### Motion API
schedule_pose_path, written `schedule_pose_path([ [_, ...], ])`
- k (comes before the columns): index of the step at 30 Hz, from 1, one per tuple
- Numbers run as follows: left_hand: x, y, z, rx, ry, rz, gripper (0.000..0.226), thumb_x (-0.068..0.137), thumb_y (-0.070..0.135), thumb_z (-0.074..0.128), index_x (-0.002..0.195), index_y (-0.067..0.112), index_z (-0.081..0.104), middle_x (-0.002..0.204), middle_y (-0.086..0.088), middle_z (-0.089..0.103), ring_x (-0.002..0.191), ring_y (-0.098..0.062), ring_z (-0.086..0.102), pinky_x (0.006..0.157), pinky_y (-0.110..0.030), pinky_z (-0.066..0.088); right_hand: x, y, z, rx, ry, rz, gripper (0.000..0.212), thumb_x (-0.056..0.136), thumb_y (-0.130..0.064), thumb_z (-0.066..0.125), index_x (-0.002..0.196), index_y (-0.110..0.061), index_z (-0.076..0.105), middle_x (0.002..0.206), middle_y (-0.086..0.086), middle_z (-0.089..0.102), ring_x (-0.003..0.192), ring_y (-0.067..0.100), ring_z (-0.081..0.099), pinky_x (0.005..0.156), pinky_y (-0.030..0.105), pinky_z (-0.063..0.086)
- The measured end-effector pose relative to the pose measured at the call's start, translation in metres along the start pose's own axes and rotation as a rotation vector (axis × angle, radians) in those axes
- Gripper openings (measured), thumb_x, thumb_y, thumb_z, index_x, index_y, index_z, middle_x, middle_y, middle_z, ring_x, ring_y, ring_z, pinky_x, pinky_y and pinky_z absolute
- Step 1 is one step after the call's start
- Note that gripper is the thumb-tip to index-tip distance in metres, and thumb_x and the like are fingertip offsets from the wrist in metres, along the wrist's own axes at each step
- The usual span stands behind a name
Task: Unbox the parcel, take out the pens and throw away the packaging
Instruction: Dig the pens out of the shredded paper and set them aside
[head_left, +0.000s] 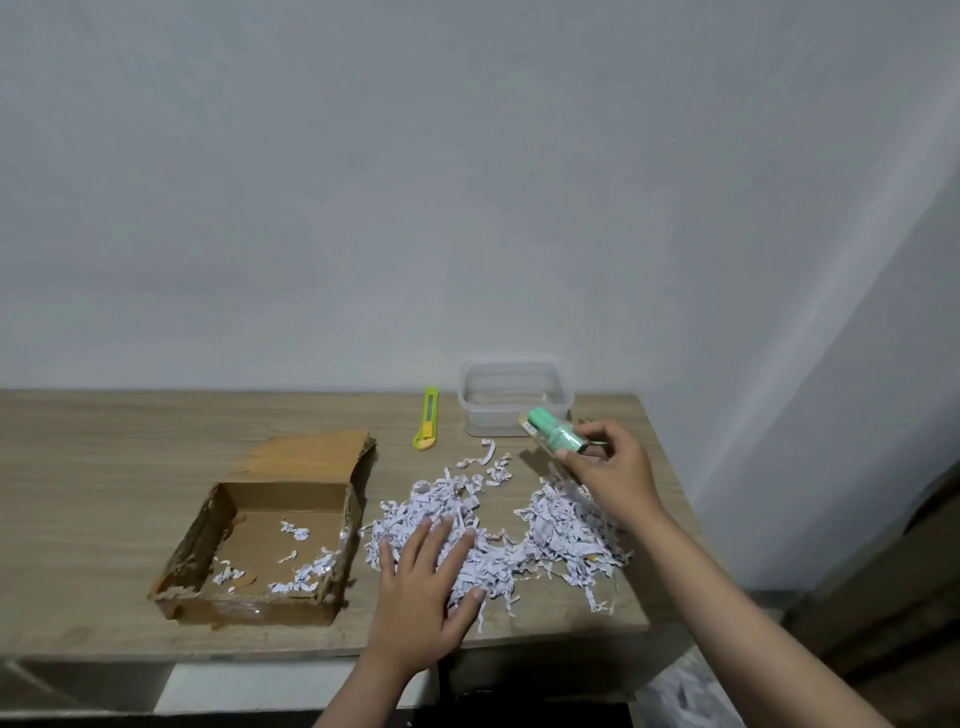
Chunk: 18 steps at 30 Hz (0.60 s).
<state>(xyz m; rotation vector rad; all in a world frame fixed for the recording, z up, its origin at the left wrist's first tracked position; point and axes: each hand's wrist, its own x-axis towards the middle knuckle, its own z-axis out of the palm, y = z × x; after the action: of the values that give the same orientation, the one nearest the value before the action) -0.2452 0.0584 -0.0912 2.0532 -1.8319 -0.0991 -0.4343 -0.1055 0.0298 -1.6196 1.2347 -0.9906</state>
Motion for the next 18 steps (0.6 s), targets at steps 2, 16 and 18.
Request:
schedule_pose_path([
  [2,0.000,0.002,-0.002,0.006,0.029,0.003,0.061,0.088,0.066,0.030,0.144,0.043,0.026,0.156,0.007,0.024,0.145,-0.015,0.011,0.112,-0.048,-0.008,0.007,0.008,-0.015,0.087,0.075,0.061,0.025,0.074,-0.006,0.076,0.092,-0.019,0.064,0.091,-0.002,0.067,0.075,0.014,0.066,0.071,0.033,0.056],
  [16,-0.001,0.008,-0.003,0.021,0.085,-0.146,0.076,0.081,0.074,0.029,0.146,0.035,0.026,0.158,-0.001,0.014,0.146,-0.024,0.007,0.104,-0.068,0.004,0.007,0.103,-0.069,-0.268,0.357,0.320,0.028,0.077,-0.021,0.073,0.102,-0.010,0.066,0.105,0.009,0.068,0.089,0.024,0.059,0.079,0.030,0.046],
  [18,-0.001,0.009,-0.004,-0.010,0.111,-0.191,0.082,0.080,0.074,0.031,0.148,0.030,0.023,0.158,-0.008,0.010,0.146,-0.028,0.005,0.104,-0.069,0.004,0.003,0.108,-0.065,-0.285,0.359,0.315,0.029,0.080,-0.020,0.070,0.106,-0.008,0.064,0.109,0.012,0.067,0.094,0.029,0.060,0.080,0.030,0.045],
])
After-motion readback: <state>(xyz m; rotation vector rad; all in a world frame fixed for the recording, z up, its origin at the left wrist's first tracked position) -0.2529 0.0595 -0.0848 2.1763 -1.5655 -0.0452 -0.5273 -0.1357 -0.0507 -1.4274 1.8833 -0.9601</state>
